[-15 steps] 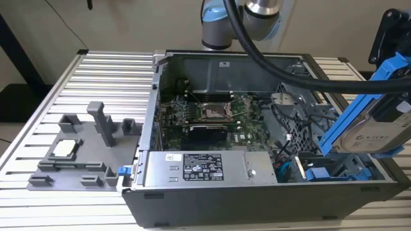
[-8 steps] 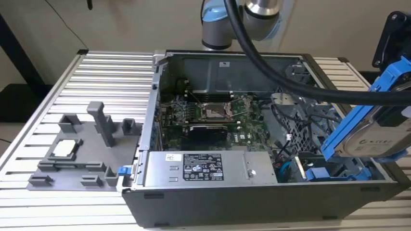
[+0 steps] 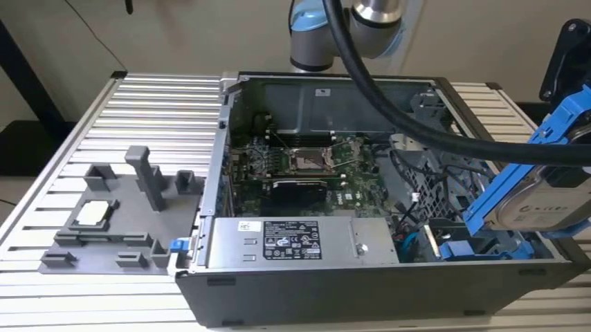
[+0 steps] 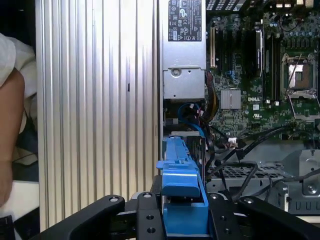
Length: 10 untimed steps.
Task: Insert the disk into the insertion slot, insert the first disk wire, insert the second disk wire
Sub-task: 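Insert the disk into the insertion slot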
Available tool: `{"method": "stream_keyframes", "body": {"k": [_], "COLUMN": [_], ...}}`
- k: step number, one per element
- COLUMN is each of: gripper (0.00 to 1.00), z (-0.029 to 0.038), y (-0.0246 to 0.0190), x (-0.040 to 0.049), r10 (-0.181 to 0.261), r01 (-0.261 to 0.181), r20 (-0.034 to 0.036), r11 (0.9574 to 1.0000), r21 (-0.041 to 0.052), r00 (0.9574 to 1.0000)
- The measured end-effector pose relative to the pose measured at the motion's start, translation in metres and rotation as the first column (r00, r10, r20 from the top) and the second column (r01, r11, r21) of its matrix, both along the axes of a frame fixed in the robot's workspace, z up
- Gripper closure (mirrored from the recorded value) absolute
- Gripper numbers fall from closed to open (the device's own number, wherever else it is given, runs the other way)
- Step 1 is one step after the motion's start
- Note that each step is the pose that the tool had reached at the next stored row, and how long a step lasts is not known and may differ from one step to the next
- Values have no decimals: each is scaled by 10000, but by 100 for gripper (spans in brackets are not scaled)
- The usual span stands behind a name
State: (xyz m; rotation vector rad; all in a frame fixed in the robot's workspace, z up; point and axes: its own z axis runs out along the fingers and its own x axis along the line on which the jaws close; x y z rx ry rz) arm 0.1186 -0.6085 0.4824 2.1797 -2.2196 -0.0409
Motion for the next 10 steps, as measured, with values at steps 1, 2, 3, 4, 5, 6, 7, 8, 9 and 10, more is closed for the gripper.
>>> {"method": "stream_keyframes", "body": {"k": [1, 2, 3, 4, 5, 6, 7, 8, 9, 10], "gripper": [67, 67, 67, 67, 67, 67, 67, 67, 67, 67], "z": [0, 0, -1, -2, -4, -6, -8, -11, -13, -16], "y": [0, -3, -5, -5, -4, -4, -4, -4, -5, -5], "x": [0, 0, 0, 0, 0, 0, 0, 0, 0, 0], "r10": [0, -1, 0, 0, 0, 0, 0, 0, 0, 0], "r01": [0, 1, 0, 0, 0, 0, 0, 0, 0, 0], "r20": [0, 0, 0, 0, -1, 0, 0, 0, 0, 0], "r11": [10000, 10000, 10000, 10000, 10000, 10000, 10000, 10000, 10000, 10000], "r21": [0, 0, -2, -1, 0, 1, 1, 1, 1, 0], "r00": [10000, 10000, 10000, 10000, 10000, 10000, 10000, 10000, 10000, 10000]}}
